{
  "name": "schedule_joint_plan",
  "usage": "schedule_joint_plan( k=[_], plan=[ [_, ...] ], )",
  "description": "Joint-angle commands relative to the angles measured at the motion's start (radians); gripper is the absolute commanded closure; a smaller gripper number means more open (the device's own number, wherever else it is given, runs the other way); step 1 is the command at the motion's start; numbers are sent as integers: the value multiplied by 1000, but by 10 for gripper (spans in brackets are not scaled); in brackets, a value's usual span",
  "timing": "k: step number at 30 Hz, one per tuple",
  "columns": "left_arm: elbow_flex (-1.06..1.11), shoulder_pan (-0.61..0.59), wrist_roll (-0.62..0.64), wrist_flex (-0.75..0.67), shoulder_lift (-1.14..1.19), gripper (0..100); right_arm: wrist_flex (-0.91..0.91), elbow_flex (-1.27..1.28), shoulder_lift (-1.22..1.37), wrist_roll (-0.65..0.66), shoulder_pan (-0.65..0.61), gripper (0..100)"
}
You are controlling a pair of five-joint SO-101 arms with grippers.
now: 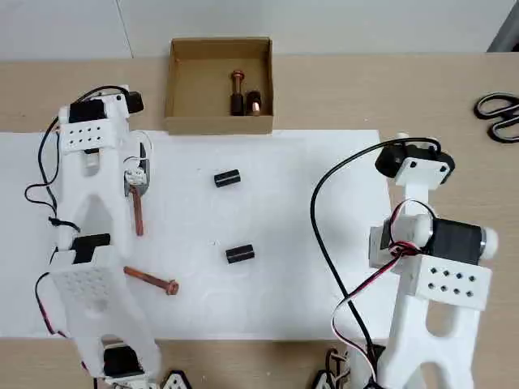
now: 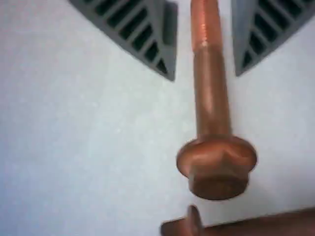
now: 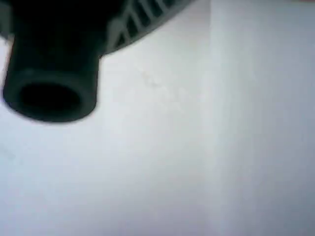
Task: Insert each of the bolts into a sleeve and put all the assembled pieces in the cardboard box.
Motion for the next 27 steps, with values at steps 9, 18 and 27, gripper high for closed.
schedule_joint_plan(
  k=[9,18,27],
  plan=[
    [-7,2,-3,-46,66,924,-13,-5,-24,12,2,991],
    [-19,2,-3,-83,143,924,-16,-5,-24,12,2,991],
    [-25,2,0,-123,224,925,-13,-5,-24,12,2,991]
  ],
)
